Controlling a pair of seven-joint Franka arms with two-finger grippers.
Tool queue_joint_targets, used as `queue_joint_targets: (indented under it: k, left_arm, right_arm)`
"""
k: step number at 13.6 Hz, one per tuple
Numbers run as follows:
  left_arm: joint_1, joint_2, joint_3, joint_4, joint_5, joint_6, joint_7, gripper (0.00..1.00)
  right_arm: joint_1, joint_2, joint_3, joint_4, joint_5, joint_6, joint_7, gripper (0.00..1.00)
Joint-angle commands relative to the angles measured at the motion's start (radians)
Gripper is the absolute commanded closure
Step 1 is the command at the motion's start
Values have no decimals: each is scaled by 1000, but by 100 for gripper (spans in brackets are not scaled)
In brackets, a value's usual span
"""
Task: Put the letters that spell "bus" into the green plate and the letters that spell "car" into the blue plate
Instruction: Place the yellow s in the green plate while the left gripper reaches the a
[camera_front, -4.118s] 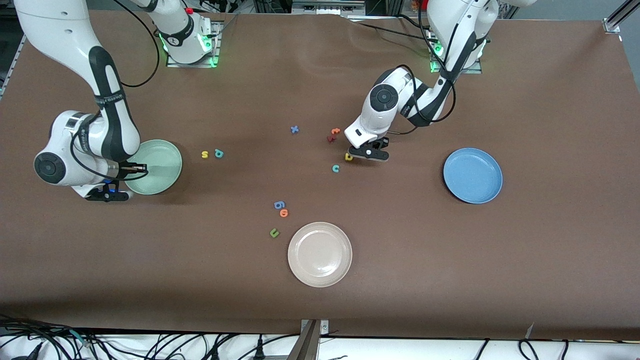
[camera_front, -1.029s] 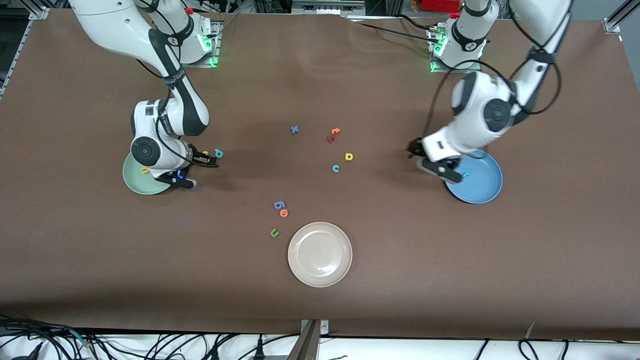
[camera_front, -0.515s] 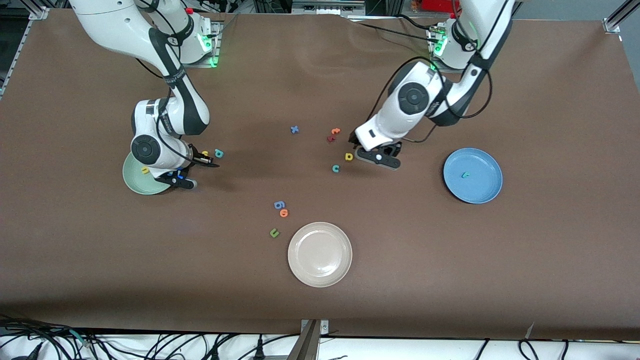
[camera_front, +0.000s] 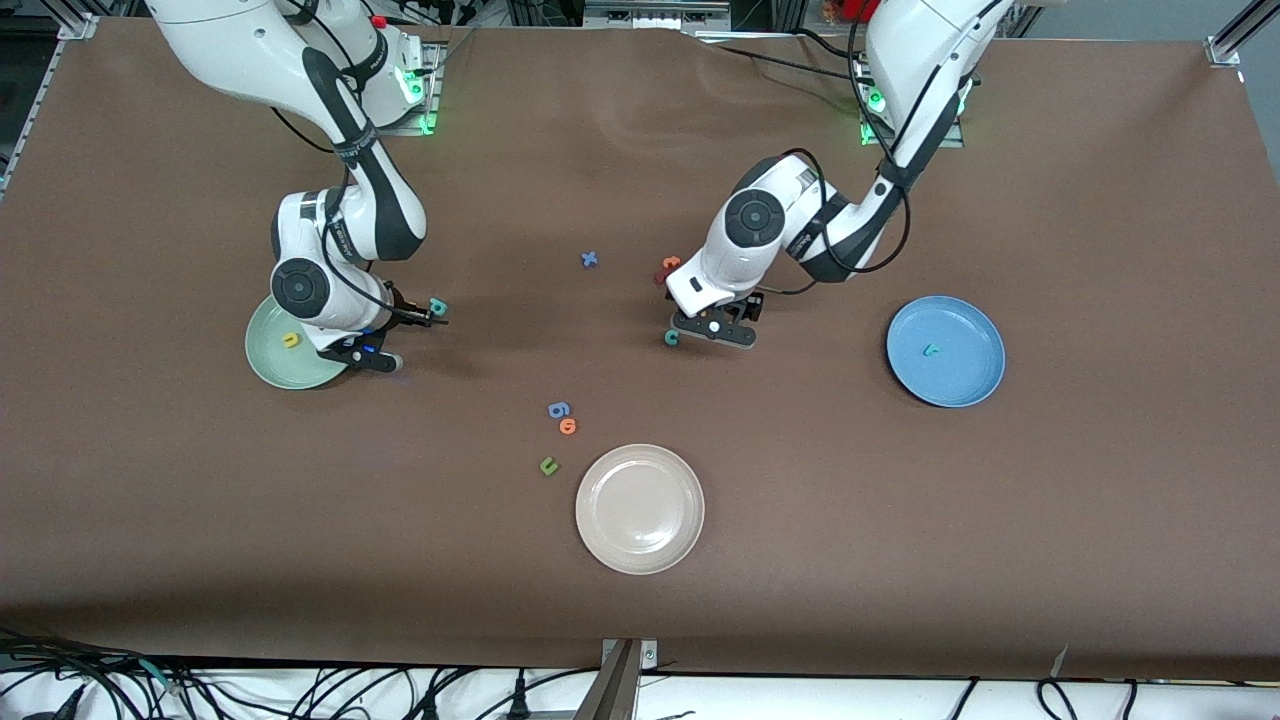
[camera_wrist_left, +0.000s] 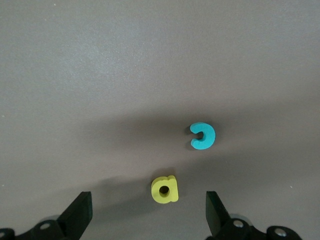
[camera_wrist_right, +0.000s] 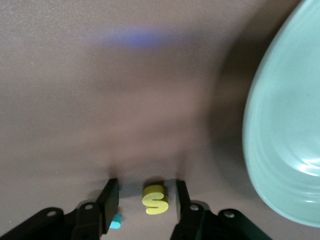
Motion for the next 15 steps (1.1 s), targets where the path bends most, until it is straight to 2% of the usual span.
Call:
queue_joint_targets:
  k: [1, 2, 4, 6, 7, 9, 11, 15]
  left_arm:
    - [-16, 10, 10, 25, 42, -4, -90, 0]
    - [-20, 12, 10, 23, 43, -3, -121, 0]
    - [-48, 28, 13, 20, 45, 12, -132, 0]
    - [-52, 41, 13, 17, 45, 29, -146, 0]
    - [-54, 42, 13, 17, 45, 31, -146, 0]
    - [-54, 45, 15, 19, 47, 31, -146, 0]
    - [-51, 53, 16, 17, 98, 31, -155, 2]
    - [-48, 59, 16, 19, 116, 33, -175, 19]
  right_arm:
    - [-8, -33, 5, -40, 13, 19, -27, 65]
    - [-8, -32, 5, -40, 13, 21, -28, 73]
    - [-8, -30, 5, -40, 13, 21, -28, 81]
    - [-8, -29, 5, -40, 13, 21, -28, 96]
    - [-8, -29, 4, -40, 13, 21, -28, 100]
    - [-8, -30, 2, -34, 13, 10, -24, 100]
    - [-10, -52, -4, -5, 12, -39, -23, 100]
    - [-16, -73, -83, 174, 10, -304, -62, 100]
